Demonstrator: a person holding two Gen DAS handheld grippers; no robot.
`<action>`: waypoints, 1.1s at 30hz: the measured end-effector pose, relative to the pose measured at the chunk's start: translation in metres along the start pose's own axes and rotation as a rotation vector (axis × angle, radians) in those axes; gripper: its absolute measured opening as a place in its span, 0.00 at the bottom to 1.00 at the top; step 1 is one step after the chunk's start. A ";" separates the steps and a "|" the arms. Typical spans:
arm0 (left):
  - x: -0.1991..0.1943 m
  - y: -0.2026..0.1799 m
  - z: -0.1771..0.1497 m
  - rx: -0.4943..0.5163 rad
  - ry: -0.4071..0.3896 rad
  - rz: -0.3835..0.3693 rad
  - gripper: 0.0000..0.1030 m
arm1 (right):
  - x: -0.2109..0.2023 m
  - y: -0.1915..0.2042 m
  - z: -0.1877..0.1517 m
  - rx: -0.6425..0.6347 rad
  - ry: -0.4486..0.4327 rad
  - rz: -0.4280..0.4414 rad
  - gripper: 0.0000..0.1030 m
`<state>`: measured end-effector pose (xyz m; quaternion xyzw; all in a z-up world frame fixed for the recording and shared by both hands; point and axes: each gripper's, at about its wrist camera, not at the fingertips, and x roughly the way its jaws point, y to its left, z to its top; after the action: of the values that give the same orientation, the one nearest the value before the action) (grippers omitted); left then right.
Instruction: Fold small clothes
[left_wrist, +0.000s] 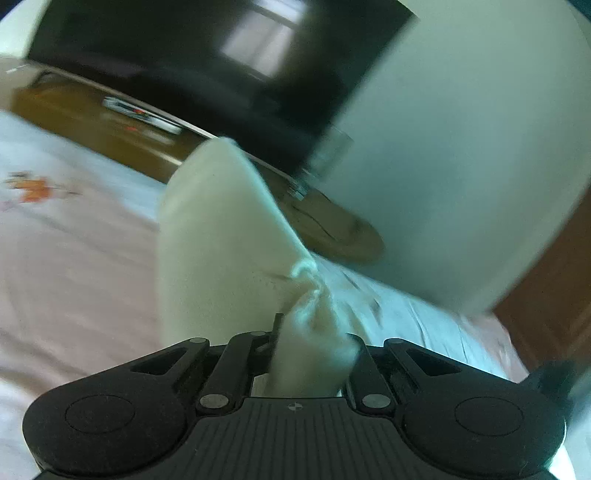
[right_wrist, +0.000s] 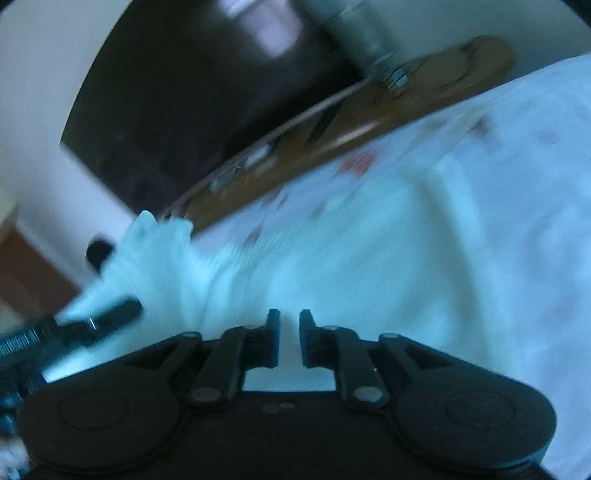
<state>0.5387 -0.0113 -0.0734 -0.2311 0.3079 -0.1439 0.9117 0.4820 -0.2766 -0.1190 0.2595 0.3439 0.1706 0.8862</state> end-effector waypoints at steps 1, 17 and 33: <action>0.009 -0.011 -0.006 0.017 0.023 -0.014 0.09 | -0.014 -0.011 0.006 0.019 -0.033 -0.012 0.13; -0.004 -0.035 -0.032 0.050 0.108 -0.153 0.79 | -0.097 -0.081 0.024 0.147 -0.088 0.062 0.52; 0.036 0.076 -0.014 -0.038 0.133 0.206 0.79 | -0.003 -0.033 0.020 -0.027 0.169 0.153 0.47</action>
<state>0.5667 0.0341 -0.1398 -0.2054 0.3926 -0.0584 0.8946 0.4984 -0.3117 -0.1243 0.2577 0.3944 0.2638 0.8417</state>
